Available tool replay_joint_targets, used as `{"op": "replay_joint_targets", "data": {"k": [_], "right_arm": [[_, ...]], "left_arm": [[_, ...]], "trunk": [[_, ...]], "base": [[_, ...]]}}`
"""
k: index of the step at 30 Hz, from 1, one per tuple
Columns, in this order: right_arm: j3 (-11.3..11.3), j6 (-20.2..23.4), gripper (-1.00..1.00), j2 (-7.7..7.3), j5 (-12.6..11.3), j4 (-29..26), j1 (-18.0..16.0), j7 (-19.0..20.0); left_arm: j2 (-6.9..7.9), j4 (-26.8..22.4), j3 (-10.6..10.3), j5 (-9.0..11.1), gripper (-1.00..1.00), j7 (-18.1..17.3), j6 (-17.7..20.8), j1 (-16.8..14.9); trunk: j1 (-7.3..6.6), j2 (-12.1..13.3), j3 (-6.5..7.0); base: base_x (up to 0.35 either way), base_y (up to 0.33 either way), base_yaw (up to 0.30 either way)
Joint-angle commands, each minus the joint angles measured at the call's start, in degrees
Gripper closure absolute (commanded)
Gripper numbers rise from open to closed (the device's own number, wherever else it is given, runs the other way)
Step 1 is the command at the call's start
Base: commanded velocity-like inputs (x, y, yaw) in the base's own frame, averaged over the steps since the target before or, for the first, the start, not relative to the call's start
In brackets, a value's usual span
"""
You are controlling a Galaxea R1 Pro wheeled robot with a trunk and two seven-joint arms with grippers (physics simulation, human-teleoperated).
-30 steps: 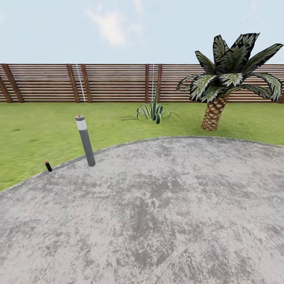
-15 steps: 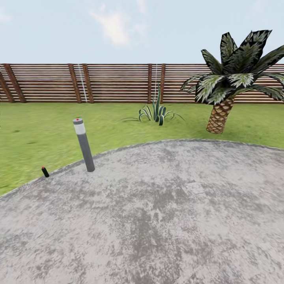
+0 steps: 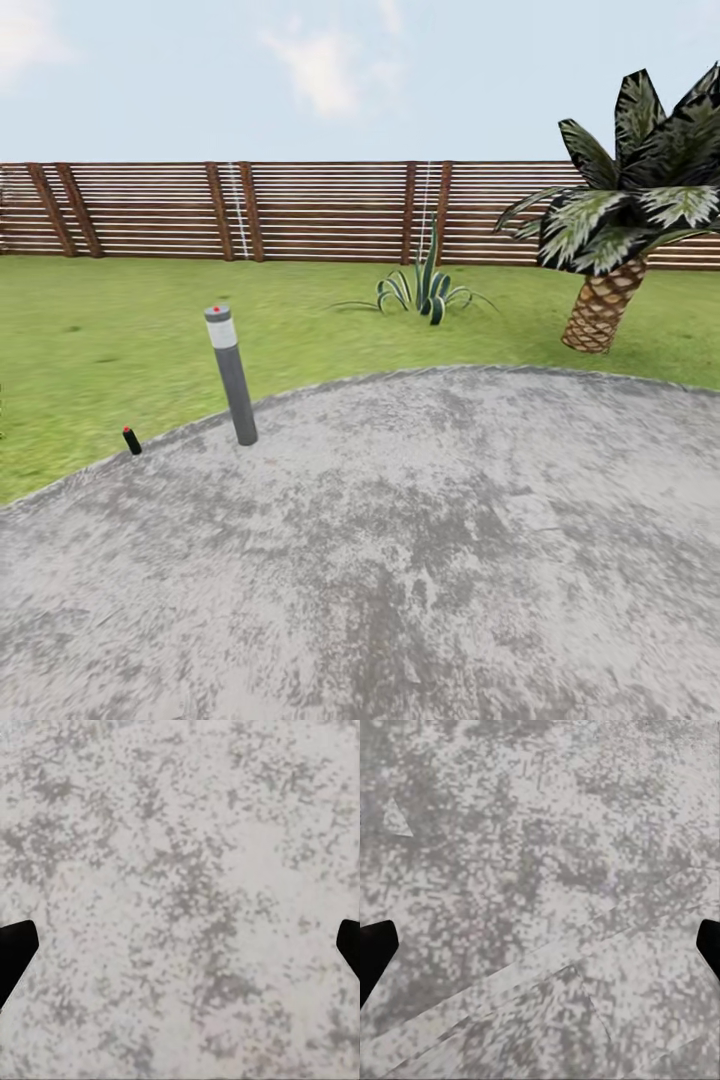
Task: In the garden, pick up the pesticide atomizer on the floor and spray pesticide onto both trees until each tree trunk is fully covered.
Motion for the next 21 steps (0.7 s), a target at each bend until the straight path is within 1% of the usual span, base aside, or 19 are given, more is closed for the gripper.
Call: {"op": "replay_joint_targets", "data": {"k": [1,21], "right_arm": [[0.00,-0.16,-1.00,0.01,0.04,-0.01,-0.02,-0.10],[0.10,-0.16,-1.00,0.05,0.01,-0.44,-0.02,-0.12]], "left_arm": [[0.00,0.07,-0.06,0.08,-1.00,0.14,-0.21,-0.04],[0.00,0.07,-0.06,0.08,-1.00,0.14,-0.21,-0.04]], "trunk": [[0.03,-0.02,-0.05],[0.03,-0.02,-0.05]], "base": [[0.340,0.000,0.077],[0.340,0.000,0.009]]}}
